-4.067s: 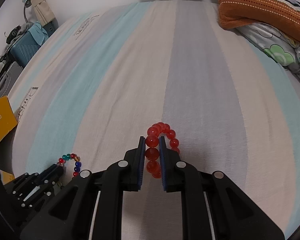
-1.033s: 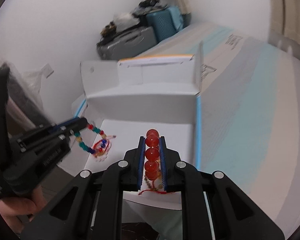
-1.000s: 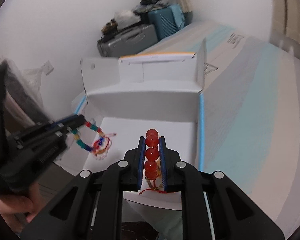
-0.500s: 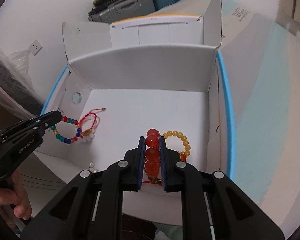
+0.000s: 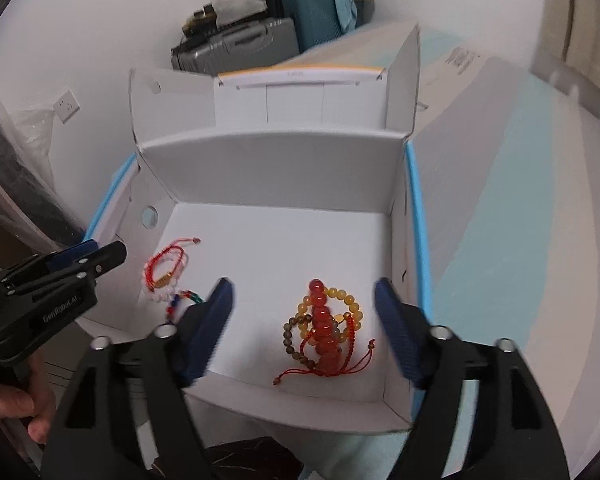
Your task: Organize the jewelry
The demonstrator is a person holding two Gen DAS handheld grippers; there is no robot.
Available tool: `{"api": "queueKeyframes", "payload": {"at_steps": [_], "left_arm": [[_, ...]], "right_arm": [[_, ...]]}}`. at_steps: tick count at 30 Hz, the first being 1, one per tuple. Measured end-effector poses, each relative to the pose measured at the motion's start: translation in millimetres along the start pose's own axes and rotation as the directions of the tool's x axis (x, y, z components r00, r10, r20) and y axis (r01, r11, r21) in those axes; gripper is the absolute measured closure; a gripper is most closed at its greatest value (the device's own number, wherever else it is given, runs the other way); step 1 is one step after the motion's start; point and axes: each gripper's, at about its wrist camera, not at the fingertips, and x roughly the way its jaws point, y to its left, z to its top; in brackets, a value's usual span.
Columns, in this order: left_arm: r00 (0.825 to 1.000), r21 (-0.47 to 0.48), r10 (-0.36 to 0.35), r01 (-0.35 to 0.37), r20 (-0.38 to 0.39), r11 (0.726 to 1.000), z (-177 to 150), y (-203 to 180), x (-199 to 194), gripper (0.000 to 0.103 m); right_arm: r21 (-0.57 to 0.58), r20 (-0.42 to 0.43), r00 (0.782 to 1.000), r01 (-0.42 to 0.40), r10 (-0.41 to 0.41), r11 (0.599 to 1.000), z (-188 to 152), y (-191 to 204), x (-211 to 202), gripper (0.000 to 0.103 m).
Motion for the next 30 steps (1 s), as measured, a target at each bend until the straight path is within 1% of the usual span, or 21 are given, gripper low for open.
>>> {"api": "queueKeyframes", "payload": {"at_steps": [1,3,4,5,6,9,12,18,24,27,30], "left_arm": [[1.000,-0.005,0.001,-0.001,0.019,1.000,-1.7,0.8,-8.2,0.043],[0.999,-0.008,0.008,-0.007,0.048,1.000,-5.0,2.0,-20.4,0.024],[0.998,-0.009,0.016,-0.015,0.064,1.000,-8.0,2.6,-27.1,0.020],[0.997,-0.008,0.019,-0.019,0.076,1.000,-10.9,3.2,-32.6,0.013],[0.996,-0.007,0.020,-0.019,0.087,1.000,-14.1,4.0,-37.5,0.006],[0.994,-0.005,0.018,-0.017,0.112,1.000,-27.7,6.3,-54.5,0.006],[0.994,-0.010,-0.001,0.002,0.112,1.000,-40.1,9.7,-63.0,0.006],[0.994,-0.032,-0.018,0.022,0.103,0.999,-64.8,19.5,-70.8,0.006],[0.995,-0.014,-0.018,0.020,0.099,1.000,-83.2,20.3,-77.4,0.006],[0.995,0.028,-0.013,0.011,0.096,1.000,-91.8,14.9,-79.2,0.006],[0.996,0.039,-0.009,0.005,0.085,0.999,-98.4,13.0,-79.0,0.006]], "right_arm": [[0.003,0.010,1.000,0.001,-0.001,1.000,-0.7,1.1,-5.0,0.021],[0.007,0.033,0.999,0.009,-0.009,1.000,-2.2,3.6,-16.5,0.012],[0.009,0.050,0.998,0.032,-0.033,0.999,-3.9,4.8,-22.3,0.012],[0.020,0.073,0.995,0.071,-0.073,0.997,-6.8,5.8,-30.1,0.011],[0.028,0.082,0.993,0.081,-0.083,0.996,-9.4,6.2,-36.0,0.009],[0.044,0.092,0.993,0.067,-0.070,0.997,-19.1,7.3,-50.2,0.008],[0.050,0.104,0.991,0.078,-0.083,0.996,-32.1,11.8,-62.9,0.008],[0.073,0.086,0.989,0.112,-0.119,0.991,-63.2,14.9,-73.7,0.008],[0.066,0.047,0.991,0.122,-0.125,0.990,-84.8,20.8,-74.7,0.008],[0.058,0.043,0.989,0.139,-0.142,0.989,-88.9,23.1,-75.3,0.008],[0.052,0.042,0.987,0.150,-0.153,0.987,-90.8,24.6,-75.5,0.008]]}}
